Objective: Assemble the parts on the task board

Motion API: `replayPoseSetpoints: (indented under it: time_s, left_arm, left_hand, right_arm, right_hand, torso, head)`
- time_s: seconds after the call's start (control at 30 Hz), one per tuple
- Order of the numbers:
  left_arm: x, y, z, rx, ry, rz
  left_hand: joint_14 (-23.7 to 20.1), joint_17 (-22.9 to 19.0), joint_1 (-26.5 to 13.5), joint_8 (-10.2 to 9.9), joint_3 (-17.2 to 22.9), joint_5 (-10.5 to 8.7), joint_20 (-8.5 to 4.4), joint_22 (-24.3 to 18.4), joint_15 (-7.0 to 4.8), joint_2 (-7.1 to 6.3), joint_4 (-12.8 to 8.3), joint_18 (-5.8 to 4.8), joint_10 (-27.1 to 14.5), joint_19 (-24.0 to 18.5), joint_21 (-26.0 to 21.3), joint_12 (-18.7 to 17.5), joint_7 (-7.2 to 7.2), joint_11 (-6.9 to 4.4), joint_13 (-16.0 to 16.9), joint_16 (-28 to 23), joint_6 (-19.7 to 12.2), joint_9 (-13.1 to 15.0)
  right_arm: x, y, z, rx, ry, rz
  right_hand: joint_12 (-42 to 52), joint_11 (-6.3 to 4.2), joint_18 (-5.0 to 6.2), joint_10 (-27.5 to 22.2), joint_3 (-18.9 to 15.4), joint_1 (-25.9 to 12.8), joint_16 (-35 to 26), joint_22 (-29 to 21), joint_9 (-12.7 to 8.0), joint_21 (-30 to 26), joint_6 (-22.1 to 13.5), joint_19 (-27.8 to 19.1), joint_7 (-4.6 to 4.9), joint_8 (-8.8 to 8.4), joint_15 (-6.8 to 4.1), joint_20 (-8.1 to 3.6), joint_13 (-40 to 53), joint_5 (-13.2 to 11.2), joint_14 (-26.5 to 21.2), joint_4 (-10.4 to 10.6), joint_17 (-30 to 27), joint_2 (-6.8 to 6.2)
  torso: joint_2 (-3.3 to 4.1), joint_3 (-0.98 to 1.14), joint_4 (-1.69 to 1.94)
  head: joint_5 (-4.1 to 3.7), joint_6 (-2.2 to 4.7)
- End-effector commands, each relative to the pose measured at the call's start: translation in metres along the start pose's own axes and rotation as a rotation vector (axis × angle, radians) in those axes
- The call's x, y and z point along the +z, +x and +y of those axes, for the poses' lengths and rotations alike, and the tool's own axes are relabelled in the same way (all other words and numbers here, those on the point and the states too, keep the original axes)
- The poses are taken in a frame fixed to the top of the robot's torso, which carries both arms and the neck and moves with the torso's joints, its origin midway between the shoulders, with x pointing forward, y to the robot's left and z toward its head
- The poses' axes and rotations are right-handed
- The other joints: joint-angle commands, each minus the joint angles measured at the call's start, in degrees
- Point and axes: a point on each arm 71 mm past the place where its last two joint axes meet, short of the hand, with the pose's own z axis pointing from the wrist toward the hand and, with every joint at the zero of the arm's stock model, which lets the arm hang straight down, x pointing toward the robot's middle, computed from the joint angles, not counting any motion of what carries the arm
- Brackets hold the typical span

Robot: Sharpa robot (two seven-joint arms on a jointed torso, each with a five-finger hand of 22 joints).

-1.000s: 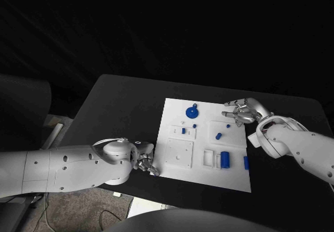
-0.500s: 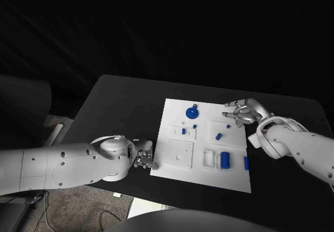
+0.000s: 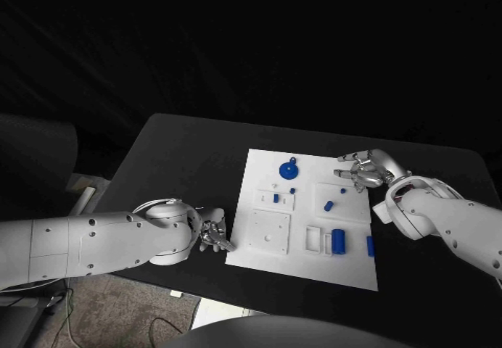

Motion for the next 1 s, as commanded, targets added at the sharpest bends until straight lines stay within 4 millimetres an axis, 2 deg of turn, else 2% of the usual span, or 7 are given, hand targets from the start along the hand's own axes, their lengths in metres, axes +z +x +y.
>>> replayPoseSetpoints:
  time_s: [0.03, 0.3, 0.6, 0.8, 0.93, 0.97, 1.0]
  left_arm:
    - [0.0025, 0.0075, 0.0133, -0.067, -0.063, 0.084]
    - [0.0045, 0.0074, 0.0154, -0.127, -0.068, 0.105]
    - [0.0073, 0.0058, 0.0151, -0.171, -0.060, 0.095]
    - [0.0093, 0.0055, 0.0140, -0.202, -0.047, 0.100]
    - [0.0100, 0.0055, 0.0139, -0.218, -0.040, 0.105]
    - [0.0102, 0.0054, 0.0140, -0.222, -0.038, 0.104]
    - [0.0104, 0.0051, 0.0143, -0.228, -0.037, 0.103]
  left_hand:
    - [-0.7, 0.0, -0.4, 0.2, 1.2, 0.20, 0.25, 0.7, 0.02, -0.31, -1.8, 0.75, -0.9, -0.1, -0.3, 0.1, 0.12, 0.22, 0.0, 0.4, -2.6, -14.9]
    - [-0.9, -0.2, -1.5, 0.9, 0.0, 1.10, 0.57, 0.6, 0.34, -2.80, -3.0, 1.09, -2.1, -0.1, -0.3, 0.6, 1.31, 0.72, 0.0, 0.7, -5.6, -19.8]
    - [-0.9, -0.3, -1.6, 0.9, -0.1, 3.99, 0.75, 0.6, 0.50, -4.74, -4.4, 1.32, -2.5, -0.1, -0.3, 0.7, 2.14, 0.97, -0.1, 0.9, -8.8, -19.9]
    - [-0.9, -0.3, 2.7, 1.5, 1.9, 9.29, 0.54, 0.8, 0.22, -2.27, -6.6, 1.19, -2.4, -0.3, -0.2, 0.4, 1.77, 0.56, -0.3, 1.0, -7.7, -19.9]
    - [-0.9, -0.2, 4.5, 1.6, 3.0, 10.59, 0.52, 1.0, 0.20, -0.72, -8.0, 1.22, -2.2, -0.5, 0.0, 0.1, 1.46, 0.47, -0.3, 1.2, -6.8, -19.9]
    - [-0.9, -0.2, 5.0, 1.7, 3.5, 10.12, 0.50, 1.1, 0.17, -0.31, -8.4, 1.23, -2.2, -0.5, 0.1, 0.1, 1.40, 0.46, -0.3, 1.2, -6.5, -19.9]
    - [-0.9, -0.2, 6.0, 1.7, 5.0, 5.80, 0.46, 1.2, 0.18, 0.59, -9.2, 1.24, -2.0, -0.6, 0.2, 0.0, 1.26, 0.35, -0.3, 1.3, -6.1, -19.9]
  right_arm:
    - [-0.0004, 0.0014, 0.0007, -0.005, -0.013, 0.015]
    - [-0.0007, 0.0010, 0.0005, -0.005, -0.012, 0.014]
    - [-0.0009, 0.0008, 0.0003, -0.005, -0.012, 0.014]
    - [-0.0011, 0.0004, 0.0000, -0.005, -0.011, 0.014]
    - [-0.0013, 0.0001, -0.0004, -0.006, -0.010, 0.013]
    - [-0.0013, 0.0000, -0.0005, -0.006, -0.010, 0.013]
    - [-0.0014, -0.0001, -0.0005, -0.006, -0.010, 0.013]
  right_hand:
    - [0.2, -0.06, 0.67, 0.2, 0.0, -0.6, 0.3, 1.9, 0.1, 0.1, 0.4, 2.0, 0.17, -0.02, -0.14, -0.16, 0.1, 0.3, 0.3, -0.2, 0.1, -0.05]
    - [0.2, -0.06, 0.67, 0.2, 0.0, -0.6, 0.3, 1.9, 0.1, 0.1, 0.4, 2.0, 0.17, -0.02, -0.14, -0.16, 0.1, 0.3, 0.3, -0.2, 0.1, -0.05]
    - [0.2, -0.06, 0.67, 0.2, 0.0, -0.6, 0.3, 1.9, 0.1, 0.1, 0.4, 2.0, 0.17, -0.02, -0.14, -0.16, 0.1, 0.3, 0.3, -0.2, 0.1, -0.05]
    - [0.2, -0.06, 0.67, 0.2, 0.0, -0.6, 0.3, 1.9, 0.1, 0.1, 0.4, 2.0, 0.17, -0.02, -0.14, -0.16, 0.1, 0.3, 0.3, -0.2, 0.1, -0.05]
    - [0.2, -0.07, 0.66, 0.1, 0.2, -0.6, 0.3, 1.9, 0.1, 0.0, 0.4, 2.0, 0.17, -0.02, -0.14, -0.16, 0.0, 0.4, 0.3, 0.1, 0.1, -0.07]
    - [0.2, -0.07, 0.66, 0.1, 0.2, -0.6, 0.3, 1.9, 0.1, 0.0, 0.4, 2.0, 0.17, -0.02, -0.14, -0.16, 0.0, 0.4, 0.3, 0.1, 0.1, -0.07]
    - [0.2, -0.07, 0.66, 0.1, 0.2, -0.6, 0.3, 1.9, 0.1, 0.0, 0.4, 2.0, 0.17, -0.02, -0.14, -0.16, 0.0, 0.4, 0.3, 0.1, 0.1, -0.07]
  torso:
    - [0.01, 0.03, 0.03]
    - [0.01, 0.01, -0.02]
    - [0.02, 0.04, 0.02]
    - [-0.01, 0.01, 0.02]
    - [-0.01, -0.03, 0.01]
    - [-0.02, -0.03, 0.02]
    - [-0.02, -0.03, 0.02]
  head:
    - [-0.07, 0.16]
    - [-0.12, 0.31]
    - [-0.30, 0.40]
    - [-0.43, 0.43]
    - [-0.50, 0.48]
    - [-0.51, 0.48]
    - [-0.51, 0.48]
